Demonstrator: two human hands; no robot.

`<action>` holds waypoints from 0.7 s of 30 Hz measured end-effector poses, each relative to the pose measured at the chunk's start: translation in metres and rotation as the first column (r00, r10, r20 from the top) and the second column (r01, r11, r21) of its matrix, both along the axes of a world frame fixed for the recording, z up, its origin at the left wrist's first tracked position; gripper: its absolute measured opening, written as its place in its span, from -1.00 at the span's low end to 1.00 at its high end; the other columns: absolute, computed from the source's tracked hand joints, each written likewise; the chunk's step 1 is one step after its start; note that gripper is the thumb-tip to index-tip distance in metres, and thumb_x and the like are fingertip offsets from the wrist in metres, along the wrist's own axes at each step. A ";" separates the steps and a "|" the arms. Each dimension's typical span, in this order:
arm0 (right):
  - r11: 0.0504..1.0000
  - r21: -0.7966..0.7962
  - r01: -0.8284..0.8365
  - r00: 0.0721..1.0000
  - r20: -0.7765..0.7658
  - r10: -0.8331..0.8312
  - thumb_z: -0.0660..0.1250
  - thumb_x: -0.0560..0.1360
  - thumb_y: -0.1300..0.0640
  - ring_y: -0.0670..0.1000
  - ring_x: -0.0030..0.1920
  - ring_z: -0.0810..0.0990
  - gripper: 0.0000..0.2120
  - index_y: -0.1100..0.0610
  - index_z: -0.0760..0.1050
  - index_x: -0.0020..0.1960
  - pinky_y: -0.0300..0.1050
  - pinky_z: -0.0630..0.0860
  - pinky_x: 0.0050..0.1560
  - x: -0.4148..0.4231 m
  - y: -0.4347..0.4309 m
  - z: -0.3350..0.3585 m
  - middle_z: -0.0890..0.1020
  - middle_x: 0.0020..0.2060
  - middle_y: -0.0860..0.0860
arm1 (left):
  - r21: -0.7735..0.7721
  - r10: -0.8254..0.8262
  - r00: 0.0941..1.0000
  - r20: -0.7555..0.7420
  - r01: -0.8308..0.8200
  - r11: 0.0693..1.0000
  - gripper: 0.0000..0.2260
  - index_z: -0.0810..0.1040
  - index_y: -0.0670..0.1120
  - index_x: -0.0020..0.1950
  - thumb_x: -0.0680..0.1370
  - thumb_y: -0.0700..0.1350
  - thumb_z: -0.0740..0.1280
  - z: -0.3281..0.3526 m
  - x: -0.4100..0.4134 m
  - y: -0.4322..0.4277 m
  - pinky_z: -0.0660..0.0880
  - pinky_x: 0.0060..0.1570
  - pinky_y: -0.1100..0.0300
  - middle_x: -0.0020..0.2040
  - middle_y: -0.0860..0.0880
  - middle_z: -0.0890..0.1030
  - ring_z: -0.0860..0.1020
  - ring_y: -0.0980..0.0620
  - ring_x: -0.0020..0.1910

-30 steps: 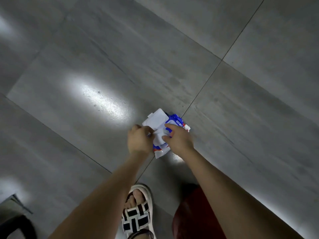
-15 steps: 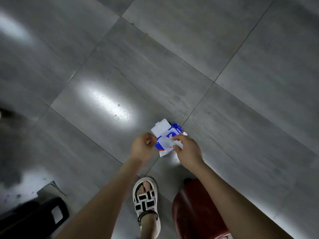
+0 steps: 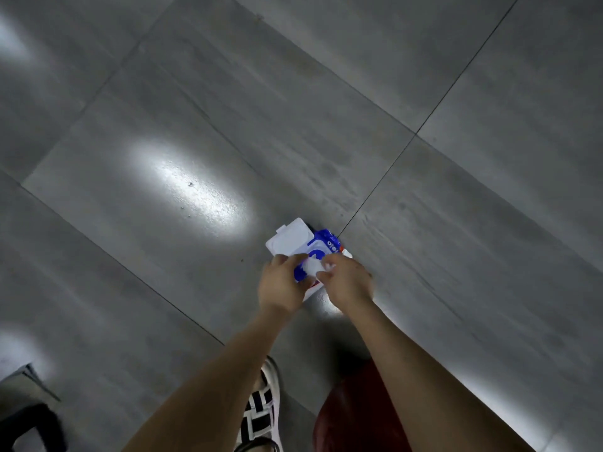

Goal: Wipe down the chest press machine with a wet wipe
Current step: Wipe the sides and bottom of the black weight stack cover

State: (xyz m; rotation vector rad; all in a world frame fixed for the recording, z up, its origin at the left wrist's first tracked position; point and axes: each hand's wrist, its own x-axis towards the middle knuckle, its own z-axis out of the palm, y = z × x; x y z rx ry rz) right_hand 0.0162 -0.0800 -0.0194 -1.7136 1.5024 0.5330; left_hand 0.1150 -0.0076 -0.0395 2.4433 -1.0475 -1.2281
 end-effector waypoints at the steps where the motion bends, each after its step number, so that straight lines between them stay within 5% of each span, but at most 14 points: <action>1: 1.000 -0.011 -0.020 0.999 -0.032 0.019 0.25 0.57 0.03 0.05 0.09 0.55 -0.77 0.04 0.53 0.19 -0.03 0.45 0.19 0.000 0.000 -0.004 0.61 0.13 0.03 | 0.000 0.015 1.000 -0.021 -0.015 1.000 -0.55 0.49 -0.01 0.30 0.43 0.00 0.44 -0.004 0.000 0.001 0.38 0.04 0.21 0.19 -0.07 0.53 0.49 -0.07 0.13; 6: 0.991 -0.126 0.040 0.999 0.029 -0.037 0.19 0.59 0.12 0.04 0.04 0.54 -0.78 0.09 0.61 0.07 -0.18 0.28 0.13 -0.009 -0.004 0.026 0.63 0.05 0.02 | 0.037 0.000 0.994 -0.113 0.004 0.999 -0.47 0.40 -0.05 0.35 0.42 -0.09 0.46 0.001 0.011 0.004 0.25 0.05 0.40 0.21 0.00 0.53 0.49 0.01 0.19; 9: 0.974 -0.220 0.062 0.996 0.079 -0.046 0.17 0.59 0.16 0.04 -0.04 0.52 -0.79 0.08 0.59 0.02 -0.21 0.14 0.03 -0.015 -0.016 0.072 0.64 -0.03 0.01 | 0.116 0.017 0.972 -0.234 0.011 0.993 -0.41 0.40 -0.04 0.33 0.34 -0.15 0.49 0.009 0.015 0.005 0.34 0.11 0.31 0.17 0.06 0.51 0.49 0.05 0.15; 13: 0.921 -0.359 0.155 0.965 0.254 -0.063 0.28 0.50 0.22 0.08 -0.14 0.57 -0.85 0.10 0.62 -0.15 -0.11 0.29 0.04 -0.025 -0.021 0.141 0.66 -0.21 0.00 | 0.147 0.101 0.937 -0.335 -0.054 0.988 -0.37 0.44 -0.01 0.23 0.18 -0.10 0.48 0.020 0.010 -0.001 0.44 0.03 0.21 0.11 0.00 0.56 0.53 -0.04 0.12; 16: 0.845 -0.523 0.109 0.958 0.283 0.051 0.35 0.41 0.17 0.10 -0.25 0.58 -0.91 0.07 0.63 -0.21 -0.13 0.17 -0.09 -0.038 -0.020 0.187 0.66 -0.31 -0.04 | 0.163 0.239 0.890 -0.388 -0.189 0.968 -0.22 0.33 -0.07 0.41 0.22 -0.12 0.53 0.048 0.005 -0.003 0.41 0.23 0.15 0.30 -0.06 0.48 0.47 -0.02 0.24; 18: 0.843 -0.537 0.032 0.963 0.244 0.118 0.36 0.37 0.14 0.10 -0.25 0.59 -0.93 0.05 0.63 -0.23 -0.14 0.12 -0.10 -0.047 -0.018 0.214 0.65 -0.31 -0.05 | 0.099 0.265 0.887 -0.379 -0.246 0.964 -0.17 0.31 -0.03 0.44 0.18 -0.04 0.48 0.082 0.000 0.001 0.39 0.28 0.13 0.33 -0.02 0.45 0.44 -0.01 0.29; 21: 0.837 -0.533 -0.128 0.942 0.199 0.271 0.39 0.29 0.12 0.10 -0.20 0.63 -0.96 0.03 0.62 -0.26 -0.06 0.29 -0.11 -0.055 -0.009 0.253 0.67 -0.23 -0.04 | -0.146 0.265 0.894 -0.362 -0.335 0.931 -0.38 0.45 0.13 0.24 0.23 -0.12 0.53 0.155 -0.013 0.012 0.41 0.15 0.34 0.12 0.16 0.54 0.50 0.24 0.17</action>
